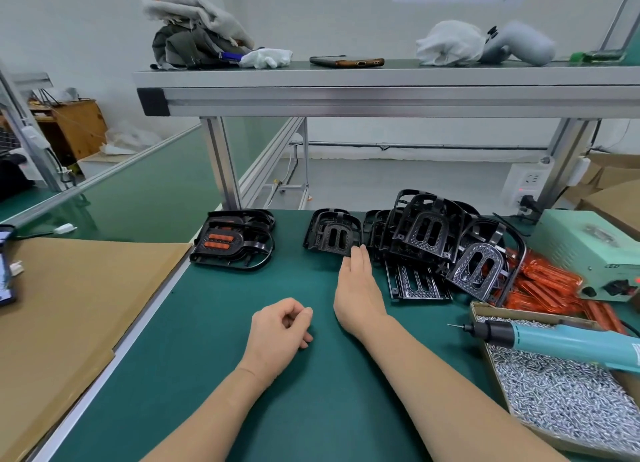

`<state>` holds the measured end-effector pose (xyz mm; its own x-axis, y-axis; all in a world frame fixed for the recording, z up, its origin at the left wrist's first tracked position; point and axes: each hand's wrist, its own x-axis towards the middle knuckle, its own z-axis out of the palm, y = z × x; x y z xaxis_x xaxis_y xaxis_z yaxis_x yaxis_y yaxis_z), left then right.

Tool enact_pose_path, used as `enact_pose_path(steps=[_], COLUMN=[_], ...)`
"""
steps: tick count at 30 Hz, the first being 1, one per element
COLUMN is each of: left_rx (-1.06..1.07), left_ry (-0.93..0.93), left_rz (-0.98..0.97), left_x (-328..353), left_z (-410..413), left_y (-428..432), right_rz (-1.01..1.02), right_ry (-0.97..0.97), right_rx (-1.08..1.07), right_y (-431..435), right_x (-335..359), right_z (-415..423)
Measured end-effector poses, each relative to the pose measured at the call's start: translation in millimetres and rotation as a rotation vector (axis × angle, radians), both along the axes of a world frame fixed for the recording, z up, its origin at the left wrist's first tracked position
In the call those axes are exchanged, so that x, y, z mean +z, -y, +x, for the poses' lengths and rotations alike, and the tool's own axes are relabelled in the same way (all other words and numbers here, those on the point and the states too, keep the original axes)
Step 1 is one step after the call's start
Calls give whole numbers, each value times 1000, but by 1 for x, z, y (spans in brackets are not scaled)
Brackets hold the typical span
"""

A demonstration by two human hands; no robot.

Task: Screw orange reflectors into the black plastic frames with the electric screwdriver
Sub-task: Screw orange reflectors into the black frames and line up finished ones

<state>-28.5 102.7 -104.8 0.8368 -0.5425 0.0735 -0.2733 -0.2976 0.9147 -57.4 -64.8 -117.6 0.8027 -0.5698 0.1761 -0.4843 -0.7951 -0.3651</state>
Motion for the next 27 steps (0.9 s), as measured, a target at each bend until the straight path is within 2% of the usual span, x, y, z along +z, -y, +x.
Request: enact_pose_path(steps=[9,12,18,27], left_rx=[40,60,69,70], left_ry=[24,21,47,2], left_rz=[-24,-71,-84,-112], left_x=[-7,-9,-14,-15], left_z=[3,5,8,5], left_y=[0,1,2,1], right_rz=[-37,18,311,1174], right_ry=[249,388,644,956], right_rx=[107,102,38,-150], right_y=[-17,-26,-44,-52], right_x=[3,10,27,33], right_z=[-45,-61,-91,-116])
